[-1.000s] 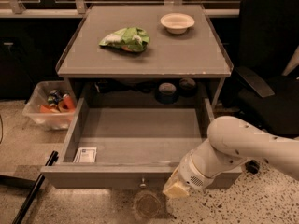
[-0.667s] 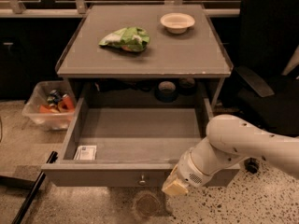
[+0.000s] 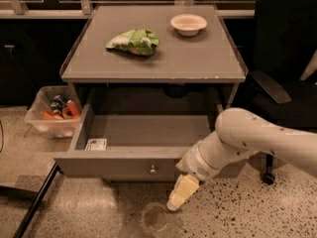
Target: Close top drawer
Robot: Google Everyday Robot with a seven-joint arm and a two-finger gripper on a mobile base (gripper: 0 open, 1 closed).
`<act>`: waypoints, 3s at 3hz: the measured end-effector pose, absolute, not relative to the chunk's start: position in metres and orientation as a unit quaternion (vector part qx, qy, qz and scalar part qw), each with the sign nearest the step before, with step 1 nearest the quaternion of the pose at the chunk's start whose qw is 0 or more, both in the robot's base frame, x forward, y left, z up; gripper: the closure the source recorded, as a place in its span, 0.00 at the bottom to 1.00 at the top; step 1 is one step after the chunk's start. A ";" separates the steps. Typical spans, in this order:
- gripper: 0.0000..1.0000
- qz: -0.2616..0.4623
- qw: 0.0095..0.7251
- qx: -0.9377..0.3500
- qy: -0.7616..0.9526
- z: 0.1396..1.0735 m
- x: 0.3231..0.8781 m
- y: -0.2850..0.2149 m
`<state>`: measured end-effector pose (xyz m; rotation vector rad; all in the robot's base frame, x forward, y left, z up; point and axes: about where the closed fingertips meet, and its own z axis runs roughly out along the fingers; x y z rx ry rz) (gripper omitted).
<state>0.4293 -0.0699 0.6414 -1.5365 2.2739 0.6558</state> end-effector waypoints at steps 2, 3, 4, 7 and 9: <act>0.00 0.211 0.183 -0.548 0.789 0.650 0.478 -0.064; 0.00 0.210 0.184 -0.548 0.788 0.650 0.482 -0.065; 0.00 0.204 0.186 -0.550 0.788 0.649 0.497 -0.064; 0.65 0.198 0.172 -0.549 0.793 0.636 0.512 -0.069; 1.00 0.189 0.187 -0.535 0.802 0.630 0.529 -0.084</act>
Offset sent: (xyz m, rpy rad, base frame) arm 0.1462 0.0160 0.0266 -0.0092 -0.1858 0.0161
